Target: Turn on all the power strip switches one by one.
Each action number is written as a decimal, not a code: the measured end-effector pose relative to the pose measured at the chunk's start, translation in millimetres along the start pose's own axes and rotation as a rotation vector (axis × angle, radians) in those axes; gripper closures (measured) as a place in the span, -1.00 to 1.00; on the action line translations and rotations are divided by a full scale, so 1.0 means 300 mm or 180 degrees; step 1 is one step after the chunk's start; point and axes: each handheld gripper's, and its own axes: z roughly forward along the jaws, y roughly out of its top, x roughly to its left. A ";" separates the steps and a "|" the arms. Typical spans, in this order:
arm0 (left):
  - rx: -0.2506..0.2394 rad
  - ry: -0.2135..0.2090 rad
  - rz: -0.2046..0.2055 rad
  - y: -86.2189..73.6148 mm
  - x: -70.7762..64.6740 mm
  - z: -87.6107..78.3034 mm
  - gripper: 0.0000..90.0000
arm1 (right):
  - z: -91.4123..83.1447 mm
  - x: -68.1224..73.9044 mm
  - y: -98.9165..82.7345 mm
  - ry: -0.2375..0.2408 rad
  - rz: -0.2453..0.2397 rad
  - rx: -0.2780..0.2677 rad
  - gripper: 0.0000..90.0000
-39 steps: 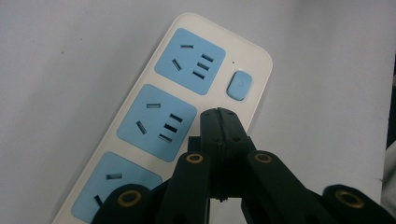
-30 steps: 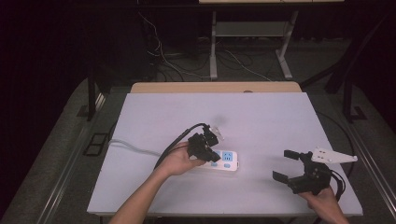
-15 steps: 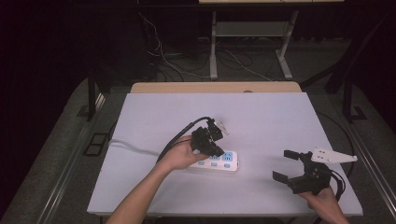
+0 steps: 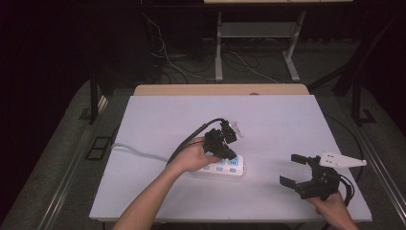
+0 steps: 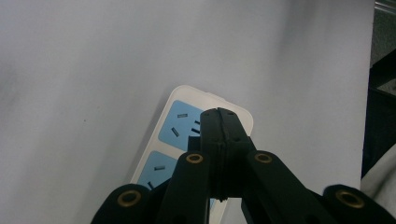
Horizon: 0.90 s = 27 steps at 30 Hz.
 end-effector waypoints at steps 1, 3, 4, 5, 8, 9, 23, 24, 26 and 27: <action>0.0000 -0.0004 0.0012 0.003 0.000 0.003 0.99 | 0.000 0.000 0.000 0.0000 0.0000 0.0000 -0.99; 0.0005 -0.0007 0.0017 0.008 -0.001 0.009 0.99 | 0.000 0.000 0.000 0.0007 0.0001 0.0002 -0.99; 0.0023 -0.0002 0.0030 0.011 -0.002 0.012 0.99 | 0.000 0.000 0.000 0.0008 0.0000 0.0003 -0.99; 0.0026 -0.0004 0.0027 0.012 -0.003 0.017 0.99 | 0.000 0.000 0.000 0.0008 0.0000 0.0003 -0.99; 0.0057 -0.0034 0.0039 0.014 -0.005 0.032 0.99 | 0.001 0.000 -0.001 0.0010 0.0005 0.0008 -0.99; 0.0063 -0.0050 0.0033 0.014 -0.007 0.040 0.99 | 0.001 0.000 -0.001 0.0010 0.0005 0.0011 -0.99; 0.0182 -0.0136 0.0068 -0.002 -0.017 0.104 0.99 | 0.000 -0.001 -0.002 0.0015 0.0010 0.0021 -0.99; 0.0187 -0.0134 0.0065 -0.003 -0.017 0.106 0.99 | 0.000 -0.001 -0.002 0.0014 0.0009 0.0021 -0.99; 0.0210 -0.0138 0.0076 -0.006 -0.018 0.112 0.99 | 0.000 -0.001 -0.002 0.0015 0.0008 0.0022 -0.99; 0.0220 -0.0139 0.0071 -0.007 -0.019 0.114 0.99 | 0.000 -0.001 -0.002 0.0015 0.0007 0.0024 -0.99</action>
